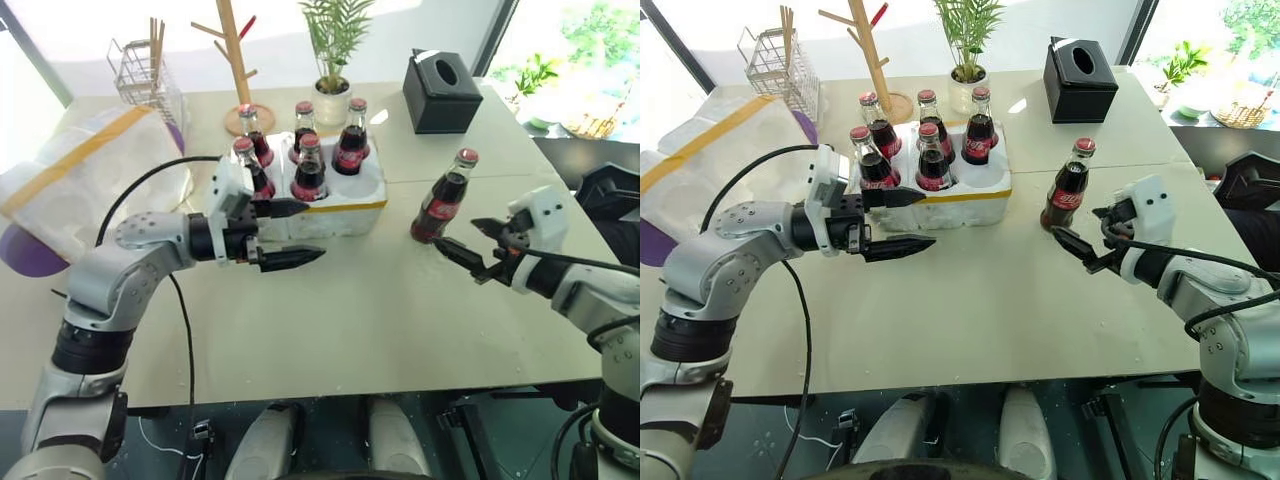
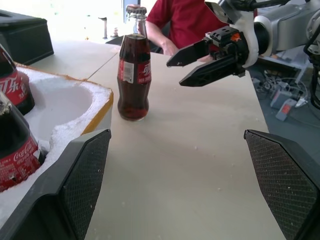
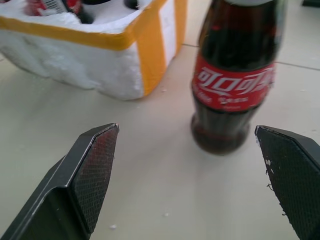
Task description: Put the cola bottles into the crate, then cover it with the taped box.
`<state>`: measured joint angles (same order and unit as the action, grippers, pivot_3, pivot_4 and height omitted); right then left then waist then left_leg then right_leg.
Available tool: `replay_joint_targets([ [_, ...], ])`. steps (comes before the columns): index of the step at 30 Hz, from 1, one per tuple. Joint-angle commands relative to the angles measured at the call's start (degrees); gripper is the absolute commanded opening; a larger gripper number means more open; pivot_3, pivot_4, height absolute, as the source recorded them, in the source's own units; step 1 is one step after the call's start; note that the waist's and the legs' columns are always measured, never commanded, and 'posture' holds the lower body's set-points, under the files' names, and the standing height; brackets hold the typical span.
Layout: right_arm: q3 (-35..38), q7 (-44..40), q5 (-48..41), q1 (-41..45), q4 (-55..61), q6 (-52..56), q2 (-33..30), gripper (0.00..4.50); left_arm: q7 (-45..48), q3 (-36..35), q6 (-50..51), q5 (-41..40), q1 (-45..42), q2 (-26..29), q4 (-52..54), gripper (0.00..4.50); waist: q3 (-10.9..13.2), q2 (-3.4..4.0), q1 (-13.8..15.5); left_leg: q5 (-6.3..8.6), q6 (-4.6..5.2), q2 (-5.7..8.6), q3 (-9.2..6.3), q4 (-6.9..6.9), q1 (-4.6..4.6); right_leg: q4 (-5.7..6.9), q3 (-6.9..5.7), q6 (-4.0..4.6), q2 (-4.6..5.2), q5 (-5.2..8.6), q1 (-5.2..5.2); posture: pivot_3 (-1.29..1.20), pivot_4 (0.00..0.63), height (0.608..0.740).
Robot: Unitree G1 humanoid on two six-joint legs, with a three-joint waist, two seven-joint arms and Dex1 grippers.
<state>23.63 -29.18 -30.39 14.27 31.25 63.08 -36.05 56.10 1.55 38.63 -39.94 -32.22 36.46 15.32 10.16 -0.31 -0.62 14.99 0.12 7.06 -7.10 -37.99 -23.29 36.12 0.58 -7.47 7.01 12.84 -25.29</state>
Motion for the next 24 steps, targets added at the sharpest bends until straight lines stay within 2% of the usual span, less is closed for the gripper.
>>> replay_joint_targets([
  [1,-0.71,3.31,2.12,2.77,-3.73,-5.31,1.79,4.48,0.69,0.31,-1.22,0.75,-1.73,-0.57,0.07,4.50,0.00,0.00,0.02,-0.01,-0.02,0.00,0.01,0.00,0.00,0.00,0.01,0.00,0.00,0.00,0.00,0.00,0.150,0.740],
  [8,-4.98,5.42,5.26,7.98,-16.07,-13.98,4.97,4.48,0.30,0.23,-0.97,1.63,-1.91,-0.95,0.94,4.50,0.00,0.00,0.04,-0.12,-0.20,0.00,0.15,-0.01,0.02,0.00,0.14,-0.01,-0.01,0.00,-0.01,0.00,0.150,0.740],
  [16,-9.20,4.02,7.26,13.91,-28.77,-22.02,7.16,4.48,-0.79,-1.58,0.16,1.05,-0.18,0.48,2.81,4.50,0.00,0.00,-0.08,-0.11,-0.19,-0.02,0.23,-0.01,0.03,0.00,0.22,-0.01,-0.05,0.00,-0.04,0.00,0.150,0.740],
  [19,-10.30,3.28,7.92,15.16,-30.80,-24.48,7.48,3.64,-1.20,-1.84,0.52,0.98,-0.08,0.39,3.23,4.50,0.00,0.00,0.01,-0.11,-0.19,-0.04,0.23,-0.01,0.04,0.00,0.23,-0.01,-0.08,0.00,-0.04,0.00,0.150,0.740],
  [21,-9.81,3.16,7.19,16.07,-30.62,-24.65,7.53,2.77,-1.52,-2.08,0.77,0.82,-0.11,0.30,3.42,4.50,0.00,-0.01,0.03,-0.11,-0.19,-0.03,0.24,-0.01,0.03,0.00,0.24,-0.01,-0.07,0.00,-0.04,0.00,0.150,0.740],
  [24,-7.84,2.54,4.83,18.11,-29.43,-23.57,6.65,2.82,-2.20,-2.39,1.03,0.64,0.13,0.18,4.06,4.50,0.00,0.00,-0.07,-0.11,-0.18,-0.03,0.27,-0.02,0.03,0.00,0.28,-0.01,-0.07,-0.01,-0.06,0.00,0.150,0.740],
])
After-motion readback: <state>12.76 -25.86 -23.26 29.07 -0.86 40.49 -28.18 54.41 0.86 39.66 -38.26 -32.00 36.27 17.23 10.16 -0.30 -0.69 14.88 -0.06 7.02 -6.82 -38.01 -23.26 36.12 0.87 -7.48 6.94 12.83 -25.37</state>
